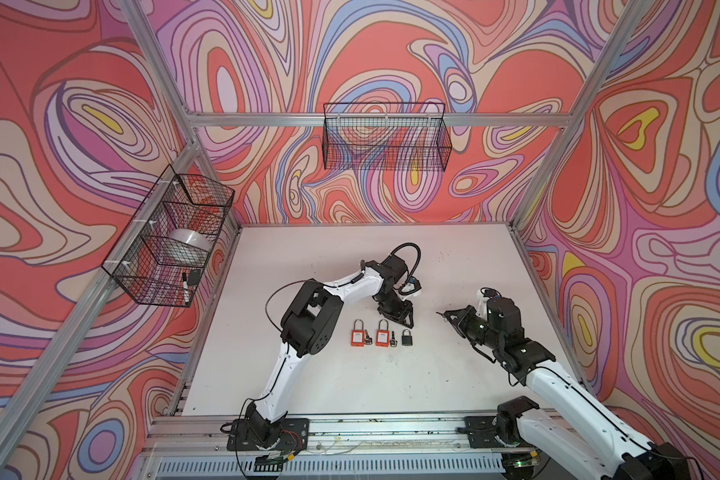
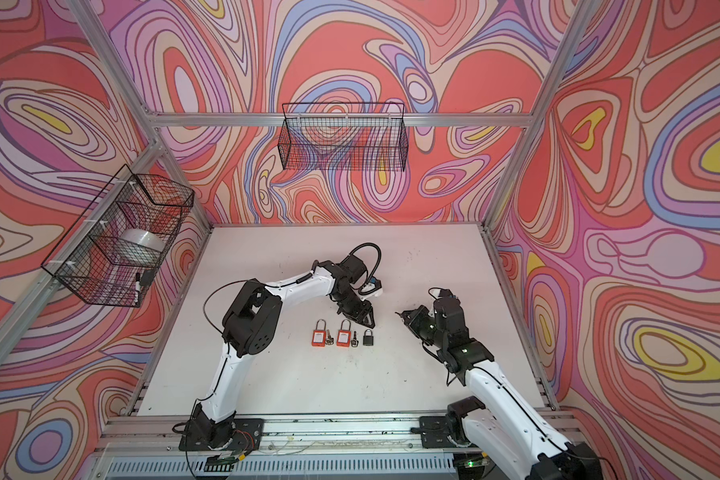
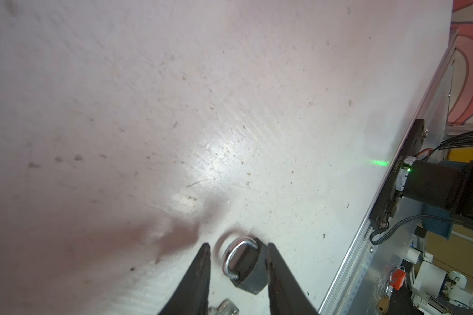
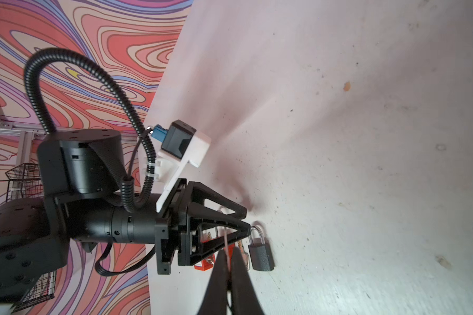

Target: Lock with the key

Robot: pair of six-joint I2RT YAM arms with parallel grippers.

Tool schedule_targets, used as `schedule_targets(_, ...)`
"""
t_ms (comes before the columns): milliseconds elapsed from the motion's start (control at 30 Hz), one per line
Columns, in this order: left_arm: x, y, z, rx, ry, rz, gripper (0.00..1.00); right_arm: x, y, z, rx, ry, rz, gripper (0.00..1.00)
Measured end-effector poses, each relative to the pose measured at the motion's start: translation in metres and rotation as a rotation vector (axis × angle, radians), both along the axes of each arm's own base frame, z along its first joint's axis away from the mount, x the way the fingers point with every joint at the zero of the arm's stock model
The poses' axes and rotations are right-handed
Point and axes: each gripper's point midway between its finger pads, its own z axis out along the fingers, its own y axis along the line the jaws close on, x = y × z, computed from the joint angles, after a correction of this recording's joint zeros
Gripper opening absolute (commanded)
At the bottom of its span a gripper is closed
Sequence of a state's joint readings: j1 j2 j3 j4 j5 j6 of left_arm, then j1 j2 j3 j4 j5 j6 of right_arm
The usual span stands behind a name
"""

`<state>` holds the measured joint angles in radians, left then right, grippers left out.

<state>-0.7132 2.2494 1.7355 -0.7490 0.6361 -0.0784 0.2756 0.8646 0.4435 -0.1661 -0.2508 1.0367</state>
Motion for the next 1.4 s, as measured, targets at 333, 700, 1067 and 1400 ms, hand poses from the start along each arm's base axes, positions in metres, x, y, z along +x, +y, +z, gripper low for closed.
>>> schedule_targets(333, 0.020, 0.014, 0.040, -0.087, -0.101, 0.120, 0.38, -0.030, -0.003, -0.075, 0.147, 0.264, -0.126, 0.00)
schedule_targets(700, 0.031, 0.028, 0.051, -0.117, -0.129, 0.193, 0.38, -0.032, -0.001, -0.082, 0.266, 0.307, -0.199, 0.00)
schedule_targets(1067, 0.024, 0.034, 0.049, -0.114, -0.125, 0.196, 0.38, -0.033, 0.021, -0.095, 0.270, 0.351, -0.146, 0.00)
schedule_targets(1400, 0.021, 0.041, 0.050, -0.108, -0.129, 0.205, 0.39, -0.020, 0.048, -0.094, 0.271, 0.320, -0.096, 0.00)
